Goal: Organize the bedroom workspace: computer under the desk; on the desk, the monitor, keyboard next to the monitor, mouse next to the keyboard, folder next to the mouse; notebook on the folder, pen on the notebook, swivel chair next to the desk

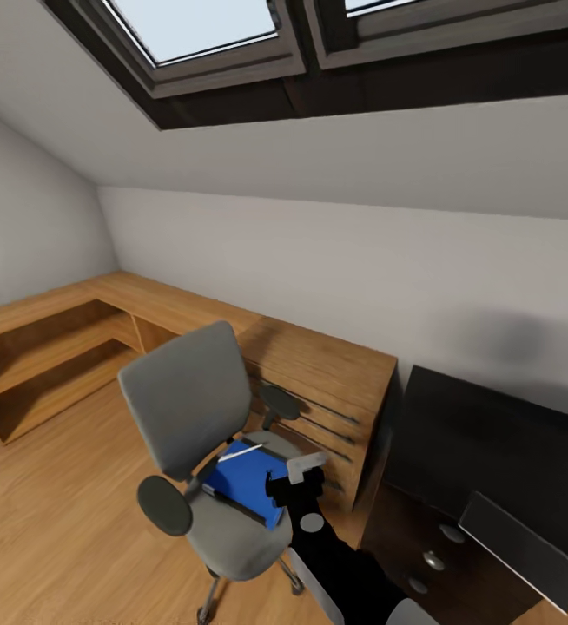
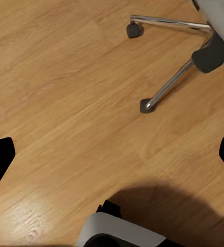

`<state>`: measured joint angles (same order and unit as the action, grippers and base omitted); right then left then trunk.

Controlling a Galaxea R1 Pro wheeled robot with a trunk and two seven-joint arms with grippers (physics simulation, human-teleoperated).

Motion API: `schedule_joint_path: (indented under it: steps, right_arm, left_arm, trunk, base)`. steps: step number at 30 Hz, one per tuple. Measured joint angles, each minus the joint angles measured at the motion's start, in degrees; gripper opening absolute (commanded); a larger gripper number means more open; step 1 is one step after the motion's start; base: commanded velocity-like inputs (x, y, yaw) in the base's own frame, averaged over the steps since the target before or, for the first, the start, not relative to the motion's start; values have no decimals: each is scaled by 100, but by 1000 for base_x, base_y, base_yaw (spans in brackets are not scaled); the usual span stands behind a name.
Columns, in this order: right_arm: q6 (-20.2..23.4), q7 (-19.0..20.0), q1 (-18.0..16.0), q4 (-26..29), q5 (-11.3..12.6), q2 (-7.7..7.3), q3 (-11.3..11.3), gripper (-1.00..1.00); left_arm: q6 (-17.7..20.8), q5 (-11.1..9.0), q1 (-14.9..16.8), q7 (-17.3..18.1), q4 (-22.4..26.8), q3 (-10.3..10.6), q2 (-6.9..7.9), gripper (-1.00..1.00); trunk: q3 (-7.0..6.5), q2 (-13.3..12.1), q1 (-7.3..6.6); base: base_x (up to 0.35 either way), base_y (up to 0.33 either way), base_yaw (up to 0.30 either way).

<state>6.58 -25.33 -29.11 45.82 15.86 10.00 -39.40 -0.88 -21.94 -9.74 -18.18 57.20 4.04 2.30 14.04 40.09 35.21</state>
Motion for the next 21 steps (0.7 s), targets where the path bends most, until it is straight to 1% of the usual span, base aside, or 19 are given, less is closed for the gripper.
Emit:
schedule_joint_path:
  steps: [8, 13, 17, 21]
  right_arm:
    - [4, -1, 0, 0, 1, 0, -5, 100]
    - [6, -2, 0, 0, 3, 0, -12, 100]
    - [6, -1, 0, 0, 3, 0, -9, 100]
    - [6, 0, 0, 0, 2, 0, -13, 100]
  left_arm:
    - [0, 0, 0, -8, -1, 1, 3, 100]
    - [-13, 2, 1, -4, -2, -2, 1, 100]
    - [-152, 4, 0, -8, -1, -9, -1, 100]
    - [-226, 4, -1, -24, 0, -12, -2, 100]
  trunk:
    - [0, 1, 0]
    - [1, 0, 0]
    - [5, 0, 0]
    - [6, 0, 0]
  base:
    - [0, -24, 273]
    - [0, -210, 259]
    - [0, -239, 97]
    - [0, -45, 15]
